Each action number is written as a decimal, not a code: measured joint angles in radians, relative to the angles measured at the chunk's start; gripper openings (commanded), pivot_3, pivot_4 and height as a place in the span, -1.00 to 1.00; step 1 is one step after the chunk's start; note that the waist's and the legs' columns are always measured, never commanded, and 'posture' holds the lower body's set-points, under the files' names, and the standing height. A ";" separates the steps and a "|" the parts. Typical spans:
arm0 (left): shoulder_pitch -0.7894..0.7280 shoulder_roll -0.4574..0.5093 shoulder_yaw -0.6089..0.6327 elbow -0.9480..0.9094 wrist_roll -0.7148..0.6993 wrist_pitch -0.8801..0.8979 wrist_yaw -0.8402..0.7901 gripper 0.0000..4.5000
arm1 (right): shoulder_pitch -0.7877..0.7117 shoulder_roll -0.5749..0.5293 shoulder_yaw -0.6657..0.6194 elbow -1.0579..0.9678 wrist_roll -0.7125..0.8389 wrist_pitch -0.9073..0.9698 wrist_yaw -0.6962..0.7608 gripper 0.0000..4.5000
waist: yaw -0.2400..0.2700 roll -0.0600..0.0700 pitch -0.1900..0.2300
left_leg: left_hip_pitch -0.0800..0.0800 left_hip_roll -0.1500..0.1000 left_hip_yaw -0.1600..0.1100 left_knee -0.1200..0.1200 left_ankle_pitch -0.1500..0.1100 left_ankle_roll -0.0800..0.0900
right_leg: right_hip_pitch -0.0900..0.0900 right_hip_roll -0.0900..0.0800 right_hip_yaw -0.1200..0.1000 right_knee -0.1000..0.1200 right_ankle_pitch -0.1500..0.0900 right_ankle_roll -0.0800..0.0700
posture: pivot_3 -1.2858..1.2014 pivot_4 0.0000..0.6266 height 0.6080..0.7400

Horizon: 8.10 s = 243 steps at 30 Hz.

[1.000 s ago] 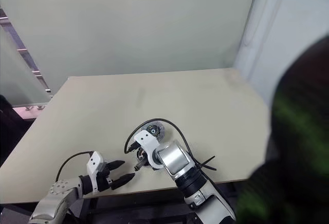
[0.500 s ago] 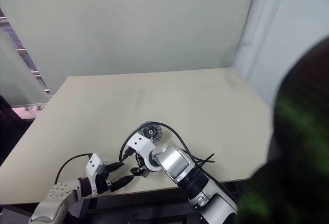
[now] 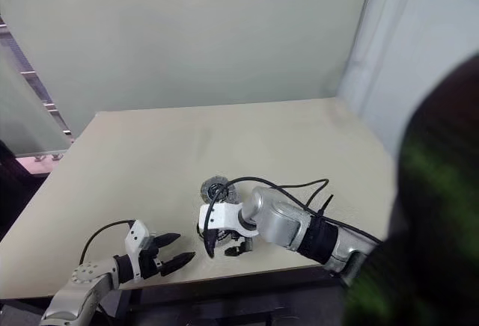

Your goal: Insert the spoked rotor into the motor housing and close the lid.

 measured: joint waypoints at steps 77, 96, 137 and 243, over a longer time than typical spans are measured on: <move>0.021 0.005 0.001 -0.033 0.000 -0.002 0.021 1.00 | 0.049 0.226 -0.395 0.022 -0.052 0.091 -0.193 0.98 | 0.005 0.000 0.000 | 0.000 -0.001 -0.001 0.001 0.000 0.000 | 0.001 -0.001 0.000 0.001 0.000 0.000 | 0.03 -1.00 1.00; -0.059 -0.008 0.017 -0.020 -0.021 -0.002 0.011 0.30 | 0.150 -0.145 -0.482 0.117 -0.148 0.073 -0.255 1.00 | 0.004 0.000 0.000 | -0.001 -0.001 0.002 0.000 0.000 0.001 | 0.000 0.000 0.002 0.000 0.000 0.000 | 0.03 -1.00 1.00; -0.046 0.011 0.053 -0.047 -0.045 0.006 0.020 -0.99 | 0.320 0.170 -0.612 0.295 0.167 -0.283 -0.131 1.00 | 0.004 0.001 0.001 | 0.000 -0.001 0.001 0.001 0.000 0.001 | 0.002 0.001 0.002 0.000 0.000 0.000 | 0.03 -1.00 1.00; -0.247 -0.074 -0.140 0.164 0.155 -0.089 0.046 -1.00 | 0.237 0.336 -0.488 0.333 0.030 0.028 -0.352 0.45 | 0.005 0.004 -0.012 | 0.003 -0.002 0.000 0.003 0.000 0.001 | 0.005 0.001 0.002 0.003 0.000 0.000 | 0.03 -1.00 1.00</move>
